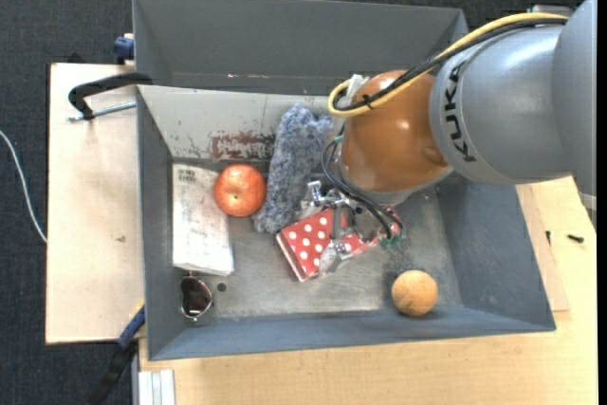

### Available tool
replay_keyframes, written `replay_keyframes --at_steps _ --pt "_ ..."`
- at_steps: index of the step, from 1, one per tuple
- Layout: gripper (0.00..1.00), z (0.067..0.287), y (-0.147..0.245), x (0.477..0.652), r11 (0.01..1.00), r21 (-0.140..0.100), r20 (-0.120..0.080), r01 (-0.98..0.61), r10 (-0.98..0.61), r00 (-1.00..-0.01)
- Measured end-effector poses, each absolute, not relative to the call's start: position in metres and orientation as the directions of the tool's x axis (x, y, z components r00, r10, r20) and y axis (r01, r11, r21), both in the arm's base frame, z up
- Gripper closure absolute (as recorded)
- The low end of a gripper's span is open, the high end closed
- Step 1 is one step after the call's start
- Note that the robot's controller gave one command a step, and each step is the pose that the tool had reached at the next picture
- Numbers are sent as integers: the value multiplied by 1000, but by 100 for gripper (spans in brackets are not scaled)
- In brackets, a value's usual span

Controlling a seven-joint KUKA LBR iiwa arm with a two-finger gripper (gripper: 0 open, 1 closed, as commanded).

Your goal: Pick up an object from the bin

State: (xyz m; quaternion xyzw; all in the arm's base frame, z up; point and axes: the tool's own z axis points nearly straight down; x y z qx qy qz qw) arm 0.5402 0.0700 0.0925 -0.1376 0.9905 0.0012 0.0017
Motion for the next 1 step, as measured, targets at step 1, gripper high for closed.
replay_keyframes --at_steps 1 --pt "100 105 70 542 962 1 -6 -272 -272 -962"
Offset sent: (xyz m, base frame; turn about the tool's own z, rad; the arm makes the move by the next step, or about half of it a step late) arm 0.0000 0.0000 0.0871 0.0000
